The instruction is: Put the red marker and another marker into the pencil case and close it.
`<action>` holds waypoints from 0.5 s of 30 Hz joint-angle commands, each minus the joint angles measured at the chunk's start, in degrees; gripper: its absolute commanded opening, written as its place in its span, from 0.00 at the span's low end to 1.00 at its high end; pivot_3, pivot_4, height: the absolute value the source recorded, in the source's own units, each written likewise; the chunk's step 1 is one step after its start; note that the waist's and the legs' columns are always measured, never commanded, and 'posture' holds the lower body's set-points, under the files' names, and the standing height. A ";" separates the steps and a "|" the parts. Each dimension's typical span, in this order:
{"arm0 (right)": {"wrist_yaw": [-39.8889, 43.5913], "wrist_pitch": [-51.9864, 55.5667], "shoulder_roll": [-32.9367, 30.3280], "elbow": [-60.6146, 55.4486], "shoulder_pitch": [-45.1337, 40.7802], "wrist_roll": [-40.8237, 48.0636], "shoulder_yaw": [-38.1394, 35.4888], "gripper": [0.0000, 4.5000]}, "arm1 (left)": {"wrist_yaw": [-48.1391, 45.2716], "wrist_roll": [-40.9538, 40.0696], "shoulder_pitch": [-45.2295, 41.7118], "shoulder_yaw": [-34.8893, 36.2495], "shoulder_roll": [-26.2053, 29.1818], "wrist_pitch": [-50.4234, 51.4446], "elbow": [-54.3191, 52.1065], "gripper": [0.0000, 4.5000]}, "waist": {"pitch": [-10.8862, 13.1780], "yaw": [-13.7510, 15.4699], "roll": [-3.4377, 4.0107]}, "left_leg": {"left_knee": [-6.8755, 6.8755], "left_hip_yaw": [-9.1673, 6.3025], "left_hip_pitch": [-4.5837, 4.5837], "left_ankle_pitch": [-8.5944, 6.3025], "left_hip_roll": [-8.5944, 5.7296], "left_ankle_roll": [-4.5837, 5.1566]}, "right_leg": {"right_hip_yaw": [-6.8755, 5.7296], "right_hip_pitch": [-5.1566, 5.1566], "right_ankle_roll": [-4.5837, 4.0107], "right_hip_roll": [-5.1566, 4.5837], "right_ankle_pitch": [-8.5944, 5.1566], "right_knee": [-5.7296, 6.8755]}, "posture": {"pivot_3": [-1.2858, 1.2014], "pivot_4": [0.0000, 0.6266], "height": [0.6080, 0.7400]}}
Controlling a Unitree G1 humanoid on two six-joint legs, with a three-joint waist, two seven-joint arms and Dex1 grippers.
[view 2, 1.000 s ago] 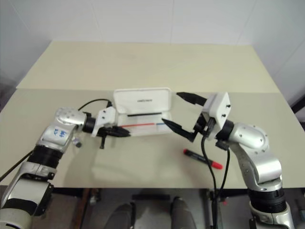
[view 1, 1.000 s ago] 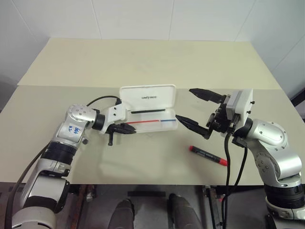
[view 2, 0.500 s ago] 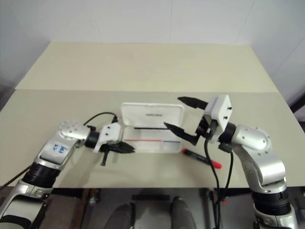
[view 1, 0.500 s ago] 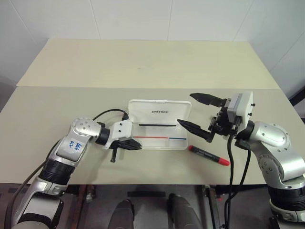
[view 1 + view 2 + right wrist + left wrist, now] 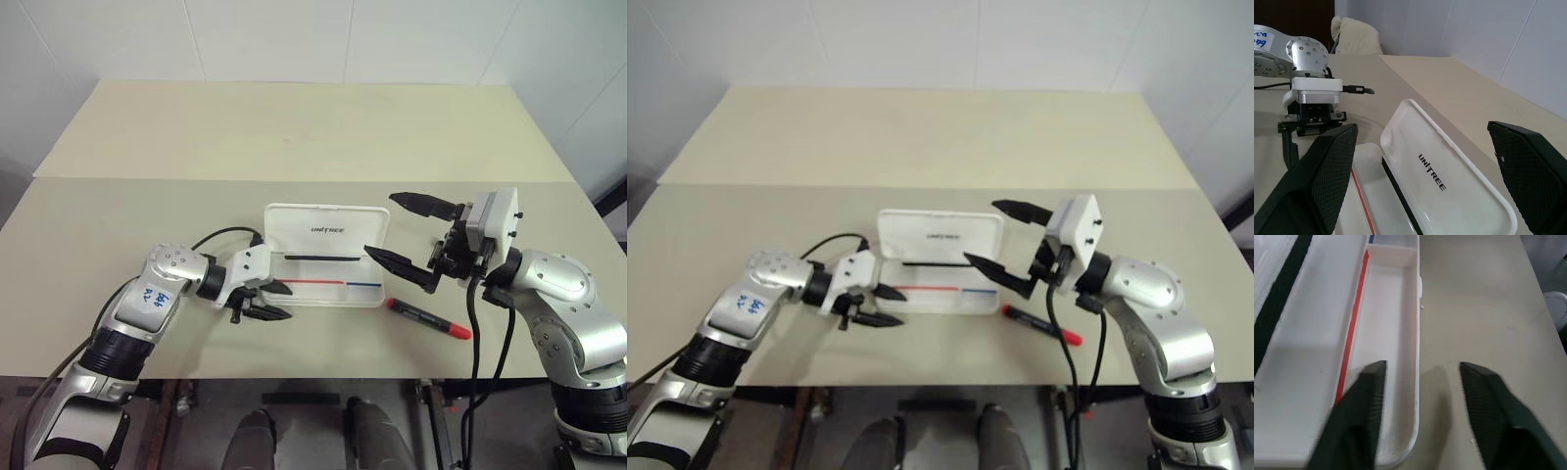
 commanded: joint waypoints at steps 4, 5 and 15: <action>0.69 -1.18 0.75 0.35 -1.33 0.69 -0.02 1.00 | -1.29 -6.81 -0.94 6.15 3.64 2.96 -7.64 0.65 | 0.00 -0.07 0.00 | -0.02 0.00 -0.02 0.00 0.00 0.00 | 0.00 -0.01 0.01 0.00 0.00 -0.01 | 0.52 0.24 1.00; 0.79 -1.24 0.88 0.57 -1.34 0.70 -0.02 1.00 | -1.15 -7.32 -0.72 7.09 4.20 2.37 -8.05 0.65 | 0.00 -0.07 0.00 | -0.03 0.00 -0.01 0.00 0.00 0.00 | 0.00 -0.01 0.01 0.00 0.01 0.00 | 0.52 0.24 1.00; 2.38 0.76 -3.53 -0.02 4.67 2.54 -5.66 1.00 | -2.01 -19.41 4.10 19.01 6.75 4.82 -11.00 0.99 | 0.00 0.18 0.00 | -0.06 0.00 -0.02 -0.02 0.00 0.02 | 0.00 -0.01 0.03 -0.01 0.00 -0.01 | 0.52 0.24 1.00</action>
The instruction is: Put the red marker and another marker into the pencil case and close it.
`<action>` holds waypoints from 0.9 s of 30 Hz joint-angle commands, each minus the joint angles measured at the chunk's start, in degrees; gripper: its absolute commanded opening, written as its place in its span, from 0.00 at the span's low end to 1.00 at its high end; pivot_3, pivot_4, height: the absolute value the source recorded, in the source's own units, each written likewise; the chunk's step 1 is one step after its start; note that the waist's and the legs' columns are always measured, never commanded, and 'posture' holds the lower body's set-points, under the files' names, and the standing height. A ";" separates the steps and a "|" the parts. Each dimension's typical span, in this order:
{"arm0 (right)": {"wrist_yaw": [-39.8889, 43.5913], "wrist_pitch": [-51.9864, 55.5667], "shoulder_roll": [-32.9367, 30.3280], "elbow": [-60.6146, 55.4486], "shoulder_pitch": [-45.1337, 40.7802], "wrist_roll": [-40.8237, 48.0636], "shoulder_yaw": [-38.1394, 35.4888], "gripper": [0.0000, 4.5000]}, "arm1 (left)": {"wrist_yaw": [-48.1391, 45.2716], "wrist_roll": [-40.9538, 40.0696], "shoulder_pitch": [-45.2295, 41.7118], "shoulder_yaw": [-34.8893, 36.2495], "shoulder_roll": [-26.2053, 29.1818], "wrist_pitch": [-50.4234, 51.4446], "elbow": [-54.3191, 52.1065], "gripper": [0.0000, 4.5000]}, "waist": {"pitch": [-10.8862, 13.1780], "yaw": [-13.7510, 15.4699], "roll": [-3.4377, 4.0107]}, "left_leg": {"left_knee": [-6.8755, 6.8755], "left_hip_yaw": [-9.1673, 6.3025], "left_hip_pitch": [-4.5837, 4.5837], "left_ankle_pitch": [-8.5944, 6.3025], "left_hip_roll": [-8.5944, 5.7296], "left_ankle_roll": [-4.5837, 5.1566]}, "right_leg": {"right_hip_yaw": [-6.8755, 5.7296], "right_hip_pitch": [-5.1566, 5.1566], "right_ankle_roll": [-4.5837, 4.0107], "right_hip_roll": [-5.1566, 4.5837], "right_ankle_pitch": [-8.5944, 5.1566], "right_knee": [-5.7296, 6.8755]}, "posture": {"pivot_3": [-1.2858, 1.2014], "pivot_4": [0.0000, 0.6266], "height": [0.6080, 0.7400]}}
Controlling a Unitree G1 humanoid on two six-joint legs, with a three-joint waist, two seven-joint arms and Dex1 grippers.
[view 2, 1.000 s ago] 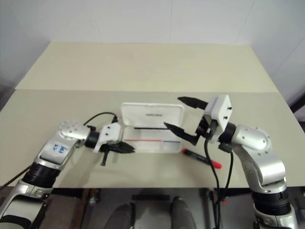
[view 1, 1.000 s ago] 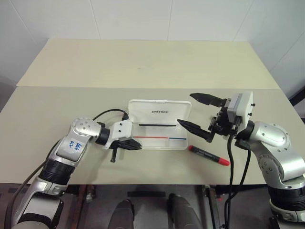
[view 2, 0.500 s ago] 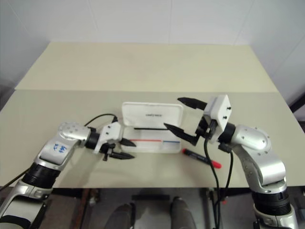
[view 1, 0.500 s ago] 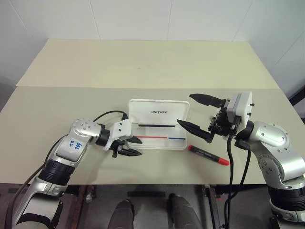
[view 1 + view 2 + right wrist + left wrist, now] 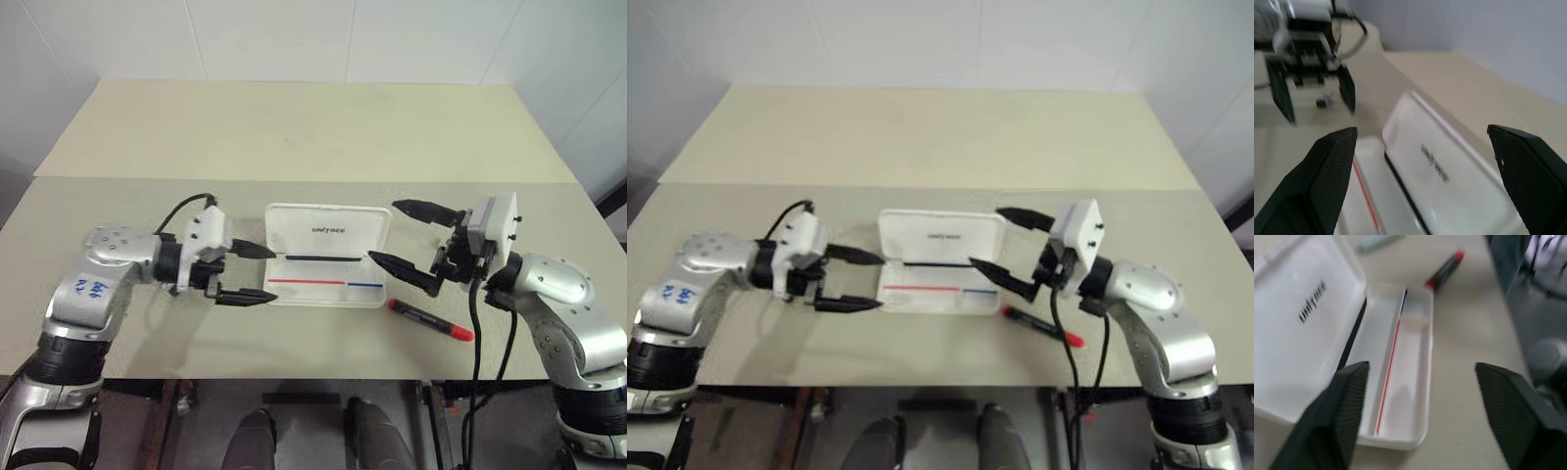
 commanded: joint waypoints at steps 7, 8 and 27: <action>6.24 1.80 -9.49 -1.99 18.71 1.70 -11.92 1.00 | -1.20 -8.27 3.00 7.66 1.55 -1.30 -1.44 0.99 | 0.00 0.20 0.00 | 0.12 0.00 -0.02 -0.03 -0.01 0.03 | 0.00 0.06 -0.18 -0.02 -0.12 -0.05 | 0.52 0.24 1.00; 7.04 1.32 -9.90 -1.55 20.48 1.13 -12.03 1.00 | -1.47 -8.56 2.97 7.42 1.63 -1.22 -1.61 0.99 | 0.00 0.12 -0.01 | 0.13 0.00 0.02 -0.03 -0.01 0.03 | 0.01 0.10 -0.24 -0.02 -0.15 -0.06 | 0.52 0.24 1.00; 16.22 -10.82 -7.81 25.52 15.53 -8.97 -2.76 1.00 | -3.56 -9.96 -2.31 4.67 3.43 1.32 0.38 0.99 | -0.01 -1.31 -0.05 | 0.15 0.04 0.08 0.05 -0.01 0.03 | 0.03 0.14 -0.31 0.00 -0.08 -0.07 | 0.52 0.24 1.00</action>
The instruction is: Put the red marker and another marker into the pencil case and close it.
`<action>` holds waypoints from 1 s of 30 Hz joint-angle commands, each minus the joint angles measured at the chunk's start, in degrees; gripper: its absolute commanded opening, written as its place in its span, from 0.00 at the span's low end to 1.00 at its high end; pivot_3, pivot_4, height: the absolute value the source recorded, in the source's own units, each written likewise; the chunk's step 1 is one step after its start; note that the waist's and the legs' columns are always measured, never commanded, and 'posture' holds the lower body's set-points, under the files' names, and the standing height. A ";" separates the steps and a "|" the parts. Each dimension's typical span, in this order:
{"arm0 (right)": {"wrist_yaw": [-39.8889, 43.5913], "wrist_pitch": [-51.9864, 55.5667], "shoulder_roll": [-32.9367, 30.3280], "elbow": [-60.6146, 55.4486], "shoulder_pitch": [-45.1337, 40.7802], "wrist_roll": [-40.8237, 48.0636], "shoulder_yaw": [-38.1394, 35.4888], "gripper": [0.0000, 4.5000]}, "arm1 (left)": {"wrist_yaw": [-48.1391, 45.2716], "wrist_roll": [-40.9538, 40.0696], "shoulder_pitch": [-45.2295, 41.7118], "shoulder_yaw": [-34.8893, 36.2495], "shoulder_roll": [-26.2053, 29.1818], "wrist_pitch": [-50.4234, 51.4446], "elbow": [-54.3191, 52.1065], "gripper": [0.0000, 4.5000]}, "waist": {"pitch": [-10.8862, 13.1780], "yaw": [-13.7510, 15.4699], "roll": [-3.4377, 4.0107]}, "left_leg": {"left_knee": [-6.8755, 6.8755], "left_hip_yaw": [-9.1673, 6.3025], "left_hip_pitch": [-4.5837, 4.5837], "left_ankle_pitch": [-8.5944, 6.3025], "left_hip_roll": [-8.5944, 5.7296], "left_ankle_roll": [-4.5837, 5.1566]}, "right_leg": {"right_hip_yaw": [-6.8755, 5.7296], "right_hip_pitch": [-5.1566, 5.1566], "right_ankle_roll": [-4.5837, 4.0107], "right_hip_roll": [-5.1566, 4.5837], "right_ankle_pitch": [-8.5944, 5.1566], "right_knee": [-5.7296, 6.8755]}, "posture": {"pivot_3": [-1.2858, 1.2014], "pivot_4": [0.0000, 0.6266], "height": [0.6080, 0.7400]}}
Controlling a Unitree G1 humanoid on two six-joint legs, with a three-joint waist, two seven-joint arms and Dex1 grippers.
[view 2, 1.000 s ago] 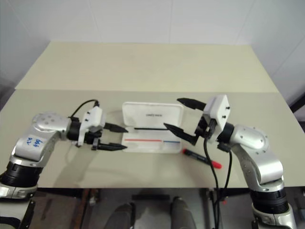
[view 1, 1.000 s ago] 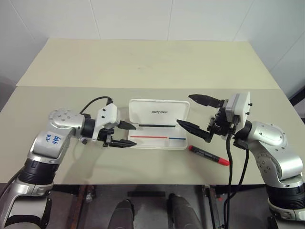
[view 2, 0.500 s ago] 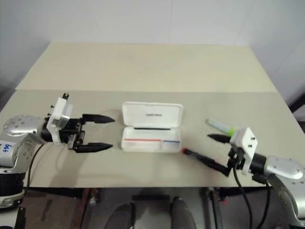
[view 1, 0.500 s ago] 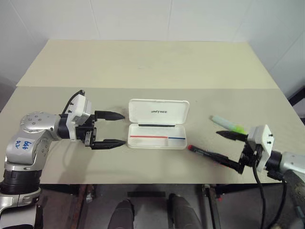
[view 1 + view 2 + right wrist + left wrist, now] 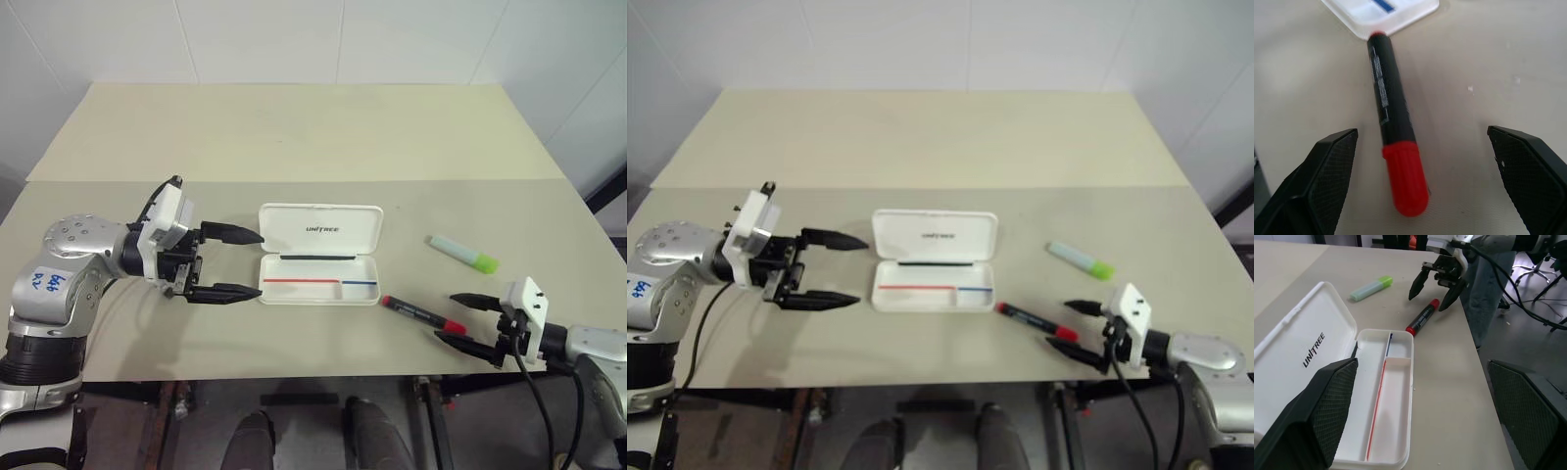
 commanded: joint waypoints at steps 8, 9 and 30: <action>2.41 -3.93 2.90 4.65 -4.53 -1.22 3.46 0.61 | 0.67 -1.63 -1.27 1.42 1.16 0.27 -0.79 1.00 | -0.01 -0.22 -0.02 | 0.05 0.00 0.06 0.04 0.01 -0.02 | 0.00 0.02 -0.02 0.02 -0.01 0.06 | 0.52 0.24 1.00; 2.25 -4.05 3.15 4.41 -4.54 -1.16 3.39 0.55 | 0.70 -1.62 -1.15 1.48 1.23 0.20 -0.80 1.00 | -0.01 -0.20 -0.02 | 0.05 0.00 0.07 0.05 0.01 -0.03 | 0.00 0.02 -0.02 0.02 -0.01 0.07 | 0.52 0.24 1.00; 3.32 -2.84 -7.90 -1.86 -11.18 0.87 -2.34 0.13 | -0.52 2.16 3.87 4.07 2.69 -10.89 8.14 1.00 | 0.02 -0.25 0.03 | 0.04 0.02 0.06 0.05 0.00 -0.04 | 0.03 0.01 -0.01 0.00 0.00 0.07 | 0.52 0.24 1.00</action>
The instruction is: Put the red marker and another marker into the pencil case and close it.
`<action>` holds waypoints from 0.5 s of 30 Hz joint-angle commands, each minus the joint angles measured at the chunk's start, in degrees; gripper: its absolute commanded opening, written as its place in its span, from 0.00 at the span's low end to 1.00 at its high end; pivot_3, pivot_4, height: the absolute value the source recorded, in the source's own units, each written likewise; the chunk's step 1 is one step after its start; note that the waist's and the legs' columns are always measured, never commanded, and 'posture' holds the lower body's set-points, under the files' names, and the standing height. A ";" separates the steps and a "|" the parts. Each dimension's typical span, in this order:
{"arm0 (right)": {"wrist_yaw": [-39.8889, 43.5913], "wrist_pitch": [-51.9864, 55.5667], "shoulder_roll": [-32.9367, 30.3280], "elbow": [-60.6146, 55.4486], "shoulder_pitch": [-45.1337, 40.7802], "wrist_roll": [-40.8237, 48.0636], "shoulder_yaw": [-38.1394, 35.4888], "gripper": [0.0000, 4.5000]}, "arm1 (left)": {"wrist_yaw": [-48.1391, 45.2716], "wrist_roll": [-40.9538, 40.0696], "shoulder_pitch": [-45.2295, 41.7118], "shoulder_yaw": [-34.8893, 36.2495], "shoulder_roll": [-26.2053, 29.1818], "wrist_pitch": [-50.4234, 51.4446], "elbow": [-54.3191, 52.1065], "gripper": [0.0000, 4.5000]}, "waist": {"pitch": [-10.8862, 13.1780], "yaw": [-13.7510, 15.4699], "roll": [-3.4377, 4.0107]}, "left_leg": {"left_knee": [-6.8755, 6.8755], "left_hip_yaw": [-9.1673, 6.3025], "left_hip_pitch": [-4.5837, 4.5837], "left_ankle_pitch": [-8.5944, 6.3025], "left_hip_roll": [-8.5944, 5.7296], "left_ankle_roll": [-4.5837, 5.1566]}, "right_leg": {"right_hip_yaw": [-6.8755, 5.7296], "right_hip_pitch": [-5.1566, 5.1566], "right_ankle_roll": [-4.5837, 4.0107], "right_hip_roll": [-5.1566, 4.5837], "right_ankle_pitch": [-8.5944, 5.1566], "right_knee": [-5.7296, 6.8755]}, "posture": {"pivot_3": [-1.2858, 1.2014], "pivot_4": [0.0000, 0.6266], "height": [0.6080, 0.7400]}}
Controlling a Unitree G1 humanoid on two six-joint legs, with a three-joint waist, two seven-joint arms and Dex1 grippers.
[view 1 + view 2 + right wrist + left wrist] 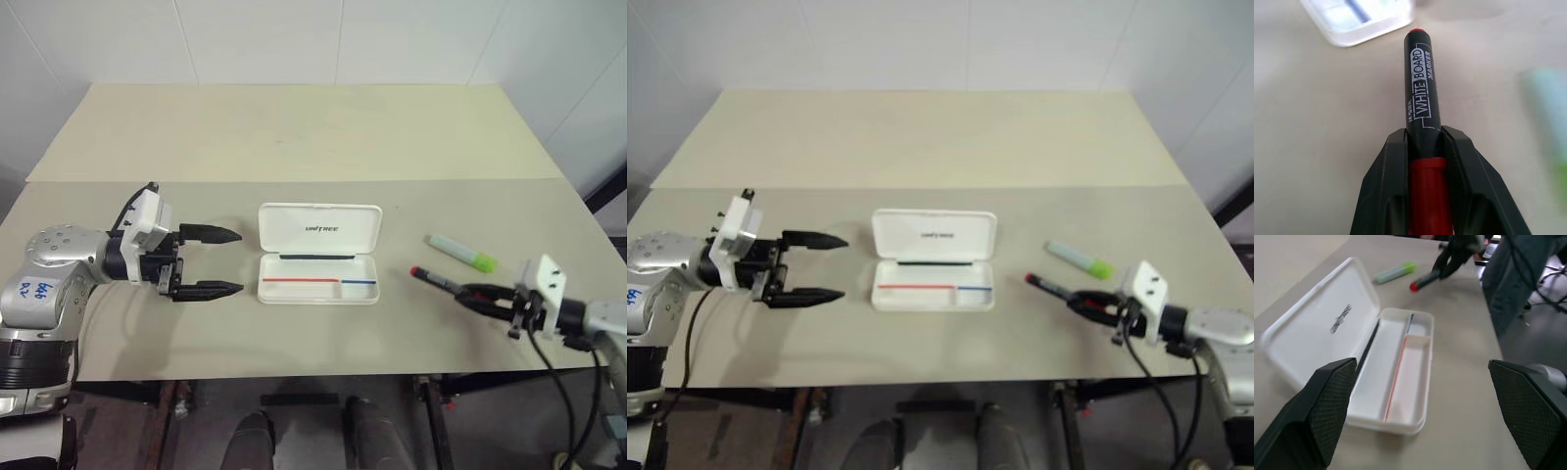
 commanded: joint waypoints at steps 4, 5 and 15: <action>0.26 4.91 2.37 -10.45 -10.22 2.42 6.12 0.13 | 0.43 0.39 1.39 1.99 0.46 -4.05 0.25 1.00 | 0.00 -0.17 0.00 | -0.02 0.00 0.01 0.00 0.02 0.00 | 0.00 -0.02 0.02 0.02 0.01 0.02 | 0.52 0.24 1.00; 0.04 5.79 3.72 -11.41 -11.72 2.55 7.88 0.13 | 0.66 0.38 1.66 2.10 0.39 -4.28 0.21 1.00 | 0.00 -0.11 0.00 | -0.01 0.00 0.01 0.00 0.03 -0.01 | 0.00 -0.01 0.08 0.02 0.04 0.03 | 0.52 0.24 1.00; 3.69 -2.06 18.78 2.20 -26.23 -6.41 24.27 0.13 | 4.31 -0.47 4.12 2.51 -1.43 -4.13 -2.46 1.00 | 0.00 0.06 0.00 | -0.05 -0.02 -0.11 -0.07 0.02 -0.02 | -0.02 -0.13 0.45 0.01 0.24 0.08 | 0.52 0.24 1.00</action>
